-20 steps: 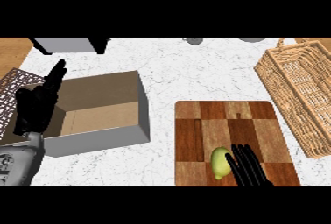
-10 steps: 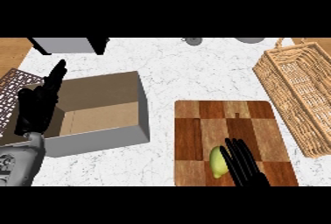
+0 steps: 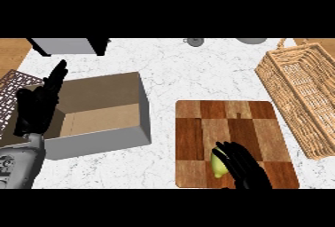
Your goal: Pick the lemon from the cutting board and place it in the basket
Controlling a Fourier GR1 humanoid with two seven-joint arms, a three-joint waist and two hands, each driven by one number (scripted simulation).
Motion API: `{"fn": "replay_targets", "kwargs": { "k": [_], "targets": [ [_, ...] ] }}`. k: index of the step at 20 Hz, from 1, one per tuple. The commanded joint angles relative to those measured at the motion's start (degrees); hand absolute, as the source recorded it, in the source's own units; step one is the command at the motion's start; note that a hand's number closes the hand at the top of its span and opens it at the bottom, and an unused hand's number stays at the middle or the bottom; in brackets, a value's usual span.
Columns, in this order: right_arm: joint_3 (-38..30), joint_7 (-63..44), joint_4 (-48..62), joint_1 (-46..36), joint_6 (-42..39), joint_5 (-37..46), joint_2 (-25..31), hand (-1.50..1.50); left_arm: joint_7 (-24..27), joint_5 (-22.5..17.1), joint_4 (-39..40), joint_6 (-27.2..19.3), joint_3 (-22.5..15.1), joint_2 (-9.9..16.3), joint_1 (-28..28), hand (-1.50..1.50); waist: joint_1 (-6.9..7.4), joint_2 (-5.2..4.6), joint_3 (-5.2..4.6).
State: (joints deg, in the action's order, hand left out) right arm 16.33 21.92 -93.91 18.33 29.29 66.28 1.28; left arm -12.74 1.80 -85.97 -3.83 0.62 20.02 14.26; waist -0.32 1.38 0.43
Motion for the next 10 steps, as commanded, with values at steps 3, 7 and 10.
{"fn": "replay_targets", "kwargs": {
  "k": [3, 7, 10],
  "targets": [
    [-1.19, 0.28, 2.87, -0.85, 6.26, 5.78, 0.15, 1.50, -2.17, -2.04, 3.62, 2.02, -0.37, -2.39, -2.69, 0.00, 0.07, -1.40, -0.44],
    [-2.02, -0.88, 6.42, -5.49, 8.83, 9.49, -1.18, 1.50, 0.74, -0.22, 6.97, 1.49, -1.06, -3.64, -2.48, 0.00, -0.12, -1.67, -0.46],
    [-2.49, -0.39, 2.56, -2.60, 9.26, 9.95, -0.04, 1.50, -0.82, -0.79, 7.08, 1.53, 0.35, -3.55, -0.85, 0.00, -0.54, -1.53, -0.46]
  ]
}}
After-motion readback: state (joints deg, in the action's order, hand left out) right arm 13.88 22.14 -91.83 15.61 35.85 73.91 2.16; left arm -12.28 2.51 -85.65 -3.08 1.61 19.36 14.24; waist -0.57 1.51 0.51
